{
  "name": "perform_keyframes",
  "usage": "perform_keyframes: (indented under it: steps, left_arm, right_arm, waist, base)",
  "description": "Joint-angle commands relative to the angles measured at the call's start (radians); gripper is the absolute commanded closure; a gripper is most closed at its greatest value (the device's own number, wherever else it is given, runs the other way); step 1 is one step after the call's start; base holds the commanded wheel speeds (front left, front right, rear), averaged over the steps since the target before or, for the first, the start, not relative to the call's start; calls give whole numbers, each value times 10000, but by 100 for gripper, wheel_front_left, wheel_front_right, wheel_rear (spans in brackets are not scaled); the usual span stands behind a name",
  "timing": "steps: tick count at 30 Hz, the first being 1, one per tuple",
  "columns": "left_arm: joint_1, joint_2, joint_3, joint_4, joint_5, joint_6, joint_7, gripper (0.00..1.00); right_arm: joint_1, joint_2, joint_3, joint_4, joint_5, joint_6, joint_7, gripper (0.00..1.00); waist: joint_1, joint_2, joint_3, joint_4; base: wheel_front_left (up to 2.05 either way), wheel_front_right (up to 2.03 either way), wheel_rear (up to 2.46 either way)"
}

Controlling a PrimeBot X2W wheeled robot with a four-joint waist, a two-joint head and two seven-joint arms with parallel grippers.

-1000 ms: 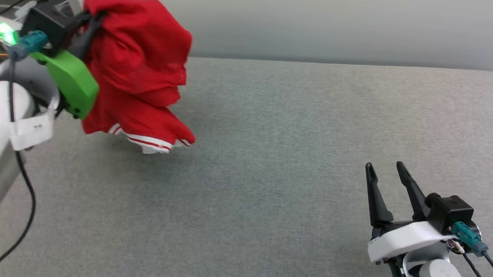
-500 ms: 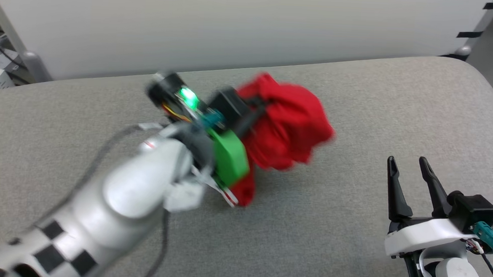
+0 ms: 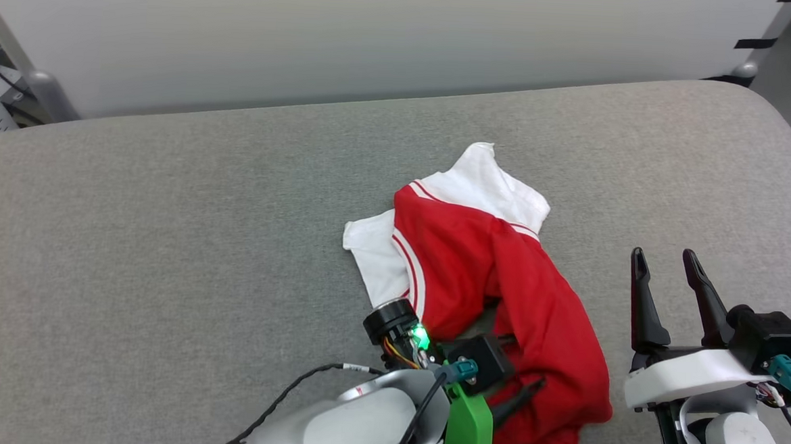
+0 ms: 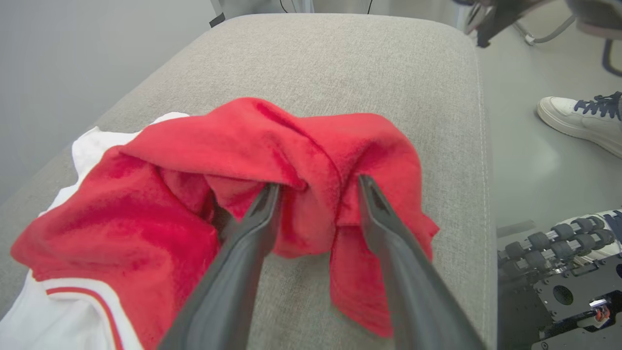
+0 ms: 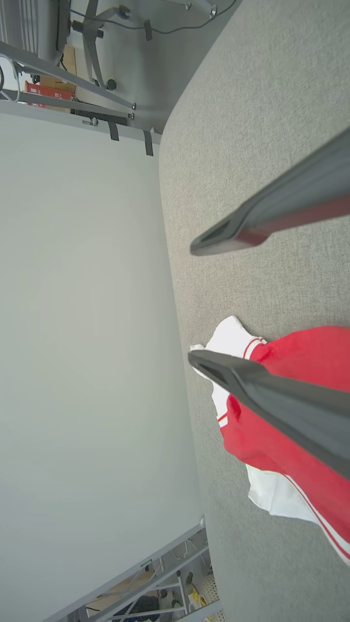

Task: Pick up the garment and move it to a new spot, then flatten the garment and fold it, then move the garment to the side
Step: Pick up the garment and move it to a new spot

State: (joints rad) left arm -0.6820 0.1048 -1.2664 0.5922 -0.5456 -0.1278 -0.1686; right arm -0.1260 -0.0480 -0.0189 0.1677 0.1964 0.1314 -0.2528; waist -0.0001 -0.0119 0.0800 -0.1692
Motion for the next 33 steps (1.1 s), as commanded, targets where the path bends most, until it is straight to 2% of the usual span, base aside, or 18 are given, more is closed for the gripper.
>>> perform_keyframes:
  steps: [1, 7, 10, 15, 19, 22, 26, 30, 33]
  left_arm:
    - [105, -43, 15, 154, -97, -25, -197, 0]
    - [-142, 232, 673, 439, -433, 62, -698, 0]
    - [-267, 568, 1243, 267, -610, 332, -821, 0]
    - [-165, 1486, 2284, -290, -900, 855, -908, 0]
    - [271, 2368, 3382, -981, -1105, 1448, -925, 0]
    - [1003, 3003, 4337, -1665, -1133, 1907, -928, 0]
    - [2345, 3544, 5580, -2598, -1052, 2355, -929, 0]
    - [3968, 3633, 7120, -3684, -756, 2783, -930, 0]
    - [5023, 3446, 7980, -4368, -259, 2794, -930, 0]
  right_arm:
    - [13, -22, 3, -15, -76, -7, -90, 0]
    - [73, -22, -100, -4, -179, -7, -90, 0]
    - [160, -22, -130, -12, -233, -7, -90, 0]
    - [378, -22, -177, -6, -279, -7, -90, 0]
    - [497, -22, -180, -19, -281, -7, -90, 0]
    - [586, -22, -154, -55, -308, -7, -90, 0]
    - [678, -22, -94, -110, -341, -7, -90, 0]
    - [747, -22, -34, -163, -400, -7, -90, 0]
    - [798, -22, -5, -233, -481, -7, -90, 0]
  waist:
    - [1, 119, 9, 242]
    - [1, 119, -292, 895]
    - [1, 119, -531, 1209]
    - [1, 119, -951, 1722]
    - [1, 119, -1113, 2006]
    - [1, 119, -1184, 2155]
    - [1, 119, -1237, 2228]
    - [1, 119, -1257, 2226]
    - [1, 119, -1236, 2233]
  base:
    - [0, 0, 0]
    - [0, 0, 0]
    - [0, 0, 0]
    - [0, 0, 0]
    - [0, 0, 0]
    - [0, 0, 0]
    - [0, 0, 0]
    - [0, 0, 0]
    - [0, 0, 0]
